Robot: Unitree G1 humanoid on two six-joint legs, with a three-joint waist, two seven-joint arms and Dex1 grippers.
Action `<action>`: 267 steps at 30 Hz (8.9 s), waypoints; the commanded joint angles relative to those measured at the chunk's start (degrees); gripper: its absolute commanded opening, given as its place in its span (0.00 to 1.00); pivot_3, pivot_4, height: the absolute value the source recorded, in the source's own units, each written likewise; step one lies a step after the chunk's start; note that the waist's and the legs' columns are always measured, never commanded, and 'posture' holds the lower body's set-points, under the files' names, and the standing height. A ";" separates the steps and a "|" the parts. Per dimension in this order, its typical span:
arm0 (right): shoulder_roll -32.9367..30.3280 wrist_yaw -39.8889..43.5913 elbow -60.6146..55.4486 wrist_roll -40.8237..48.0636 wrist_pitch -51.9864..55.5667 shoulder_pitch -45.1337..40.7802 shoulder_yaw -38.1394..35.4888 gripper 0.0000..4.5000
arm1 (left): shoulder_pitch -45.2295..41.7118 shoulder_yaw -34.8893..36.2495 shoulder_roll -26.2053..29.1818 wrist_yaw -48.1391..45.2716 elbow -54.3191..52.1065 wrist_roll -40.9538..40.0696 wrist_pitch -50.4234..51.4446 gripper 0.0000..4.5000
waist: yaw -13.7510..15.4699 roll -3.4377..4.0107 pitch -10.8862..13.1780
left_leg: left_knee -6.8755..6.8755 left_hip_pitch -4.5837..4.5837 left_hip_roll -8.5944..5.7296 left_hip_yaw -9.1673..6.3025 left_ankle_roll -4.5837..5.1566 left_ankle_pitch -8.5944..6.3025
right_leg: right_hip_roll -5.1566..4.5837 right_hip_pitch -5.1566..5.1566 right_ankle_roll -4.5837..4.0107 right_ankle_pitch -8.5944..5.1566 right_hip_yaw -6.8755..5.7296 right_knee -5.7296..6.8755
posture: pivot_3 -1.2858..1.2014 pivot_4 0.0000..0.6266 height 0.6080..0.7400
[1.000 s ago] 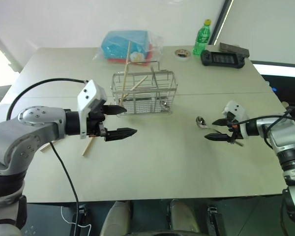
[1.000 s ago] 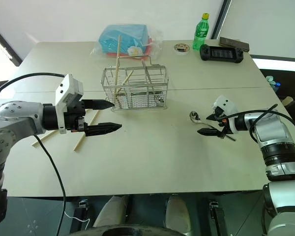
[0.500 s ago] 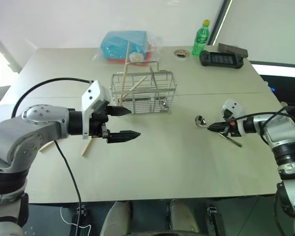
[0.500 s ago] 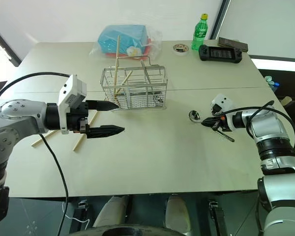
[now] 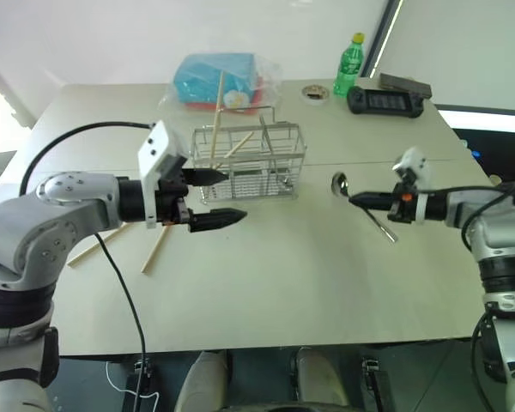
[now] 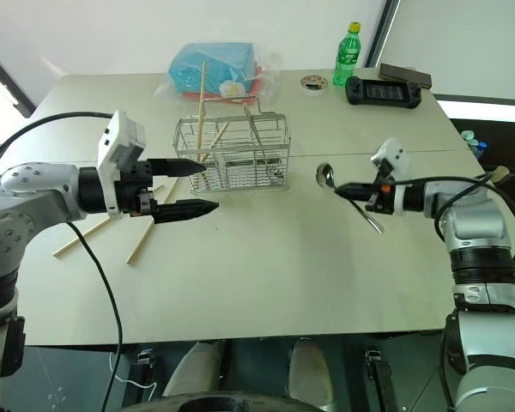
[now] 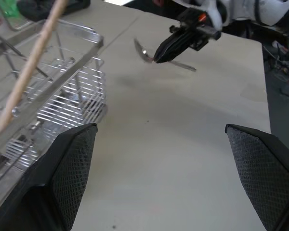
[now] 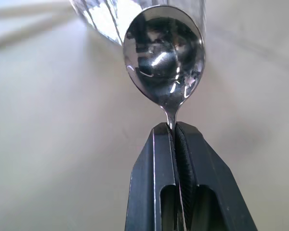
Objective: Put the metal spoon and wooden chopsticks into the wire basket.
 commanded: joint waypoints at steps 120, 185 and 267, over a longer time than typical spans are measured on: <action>-8.37 -23.34 -49.42 36.19 14.86 35.57 -15.41 0.94 | -38.54 10.75 -6.74 8.84 92.15 38.19 -54.35 0.01 | 0.52 -1.57 0.31 | 0.08 -0.17 0.21 0.76 0.11 0.02 | 0.16 -0.55 0.37 0.33 0.76 0.13 | 0.52 0.24 0.94; -4.85 -31.74 -48.67 39.59 12.80 33.29 -11.73 0.94 | -15.64 -16.05 -6.10 5.75 37.99 35.23 7.76 1.00 | 1.10 -1.27 0.41 | 0.39 -0.20 0.18 0.82 0.21 -0.06 | 0.16 -0.36 0.37 0.40 0.84 -0.08 | 0.52 0.24 0.94; -3.07 -39.89 -46.59 45.64 10.55 31.00 -15.46 0.94 | -22.66 6.49 -35.27 25.39 37.55 25.15 -35.86 0.99 | 1.72 -1.23 0.42 | 0.76 -0.14 0.04 0.94 0.44 -0.19 | 0.00 -0.05 0.57 0.49 0.83 -0.24 | 0.52 0.24 0.94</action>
